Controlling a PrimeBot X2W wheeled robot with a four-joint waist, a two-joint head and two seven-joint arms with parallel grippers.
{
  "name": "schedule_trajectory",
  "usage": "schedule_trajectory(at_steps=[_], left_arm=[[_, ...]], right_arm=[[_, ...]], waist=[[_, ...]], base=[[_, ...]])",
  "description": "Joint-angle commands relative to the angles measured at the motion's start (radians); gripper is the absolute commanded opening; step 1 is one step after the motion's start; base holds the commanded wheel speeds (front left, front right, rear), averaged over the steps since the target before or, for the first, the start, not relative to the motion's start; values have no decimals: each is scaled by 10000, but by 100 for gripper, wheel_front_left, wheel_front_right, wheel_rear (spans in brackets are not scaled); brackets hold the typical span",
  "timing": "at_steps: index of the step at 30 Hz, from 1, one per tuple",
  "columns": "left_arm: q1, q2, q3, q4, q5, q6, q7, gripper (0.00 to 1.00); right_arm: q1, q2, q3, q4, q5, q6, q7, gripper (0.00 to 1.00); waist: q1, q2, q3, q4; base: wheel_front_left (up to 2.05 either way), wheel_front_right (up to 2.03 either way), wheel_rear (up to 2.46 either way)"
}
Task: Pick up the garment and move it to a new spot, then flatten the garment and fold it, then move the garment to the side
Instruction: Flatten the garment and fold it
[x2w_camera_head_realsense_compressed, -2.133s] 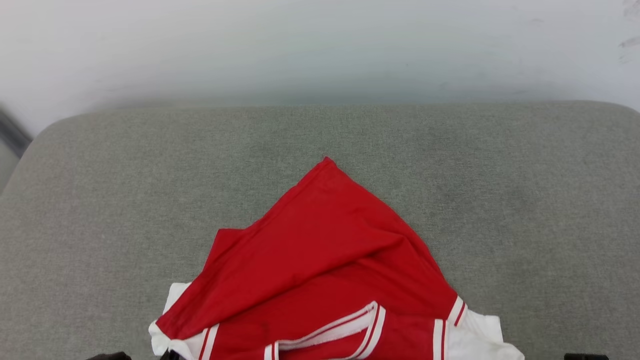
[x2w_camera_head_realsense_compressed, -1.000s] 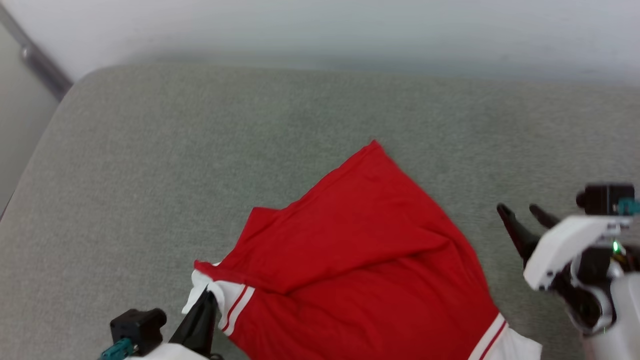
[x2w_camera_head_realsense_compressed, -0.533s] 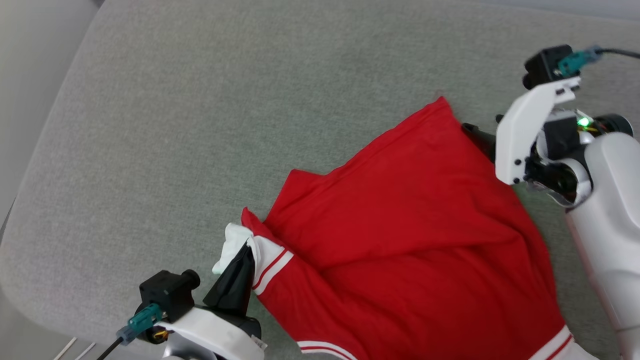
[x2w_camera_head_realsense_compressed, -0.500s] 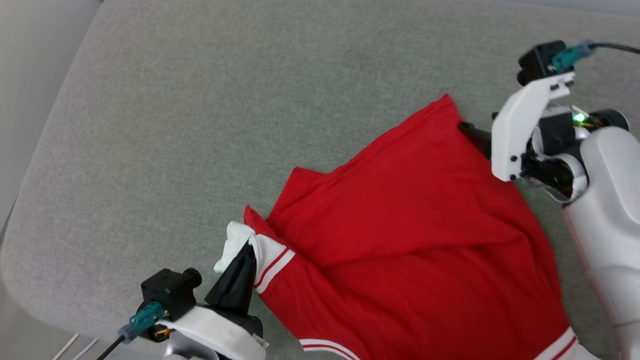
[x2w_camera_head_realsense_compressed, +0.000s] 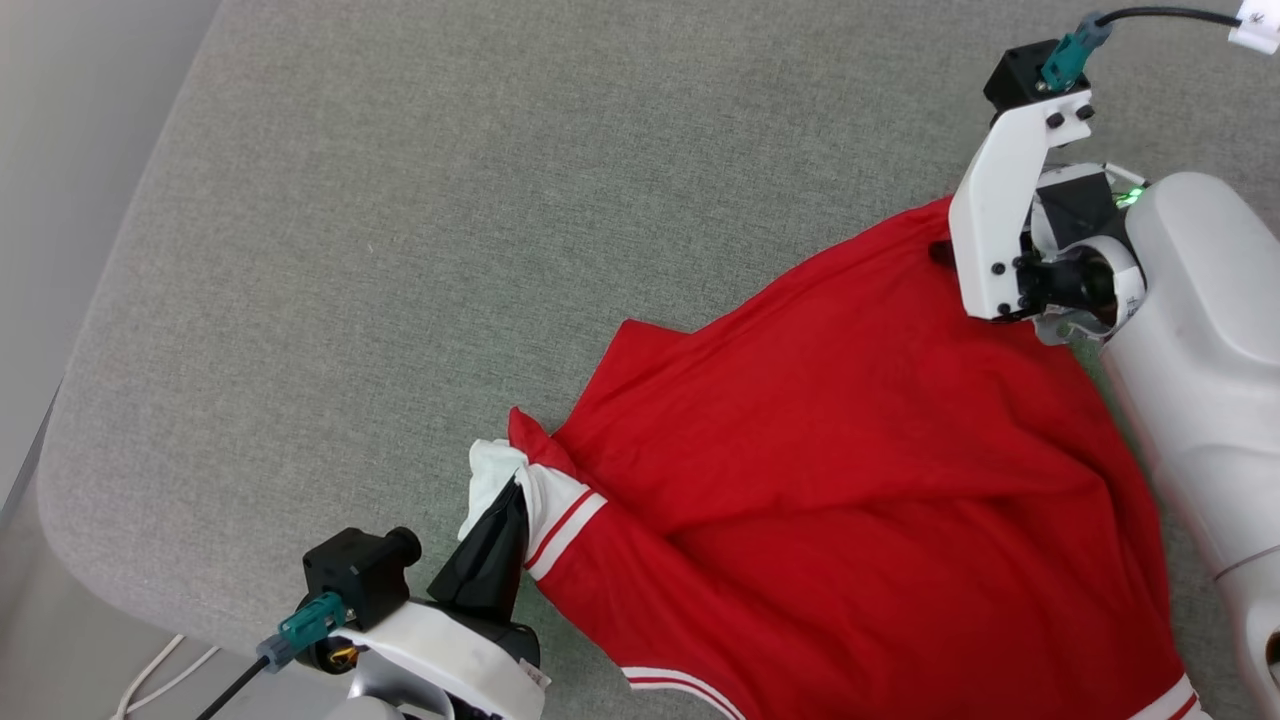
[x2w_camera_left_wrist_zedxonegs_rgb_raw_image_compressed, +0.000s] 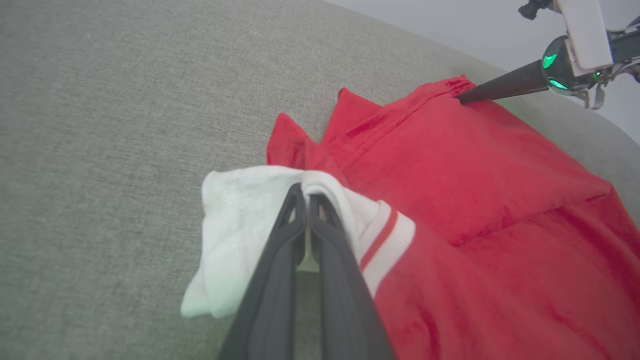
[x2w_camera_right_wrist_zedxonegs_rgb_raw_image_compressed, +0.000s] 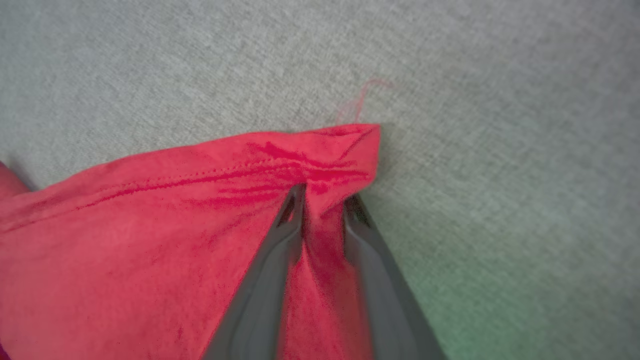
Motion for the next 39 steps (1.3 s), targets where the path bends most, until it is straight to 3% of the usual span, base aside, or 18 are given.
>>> schedule_trajectory(at_steps=[1,7,14,17,26,31,35,36,37,39], left_arm=[[-70,-46,67,83,34,-26,-41,0],[200,81,216,323,36,-39,-65,0],[581,345,455,358,-68,135,-47,0],[900,586,642,245,-162,338,11,0],[1634,935,892,-91,-288,860,153,0],[2094,1201,1130,-169,-476,1104,240,0],[2383,1417,1351,-191,-634,1218,288,0],[2383,1417,1351,-191,-634,1218,288,0],[2460,1475,1410,-208,-682,1253,279,0],[2486,1507,1437,-203,-707,1283,289,0]], right_arm=[[946,252,379,721,71,2,129,0],[42,-432,221,397,165,-6,-969,0],[669,-1195,-197,-73,455,-1,-1463,0],[1798,-1794,-742,-687,583,-1,-1690,0],[5420,-2405,-2795,-2532,572,-1,-2262,0],[7999,-2004,-4435,-4194,110,0,-2225,0],[10704,-939,-6234,-5928,-670,-1,-1753,0],[10704,-939,-6234,-5928,-670,-1,-1753,0],[11658,-293,-6819,-6616,-957,-1,-1532,0],[12113,67,-7042,-6939,-1112,-1,-1418,0]], waist=[[0,0,-91,-57],[0,0,-711,-507],[0,0,-1415,-1225],[0,0,-1865,-1805],[0,0,-2689,-2855],[0,0,-3064,-3454],[0,0,-3296,-3790],[0,0,-3296,-3790],[0,0,-3312,-3875],[0,0,-3318,-3918]], base=[[0,0,0],[0,0,0],[0,0,0],[0,0,0],[0,0,0],[0,0,0],[0,0,0],[0,0,0],[0,0,0],[0,0,0]])
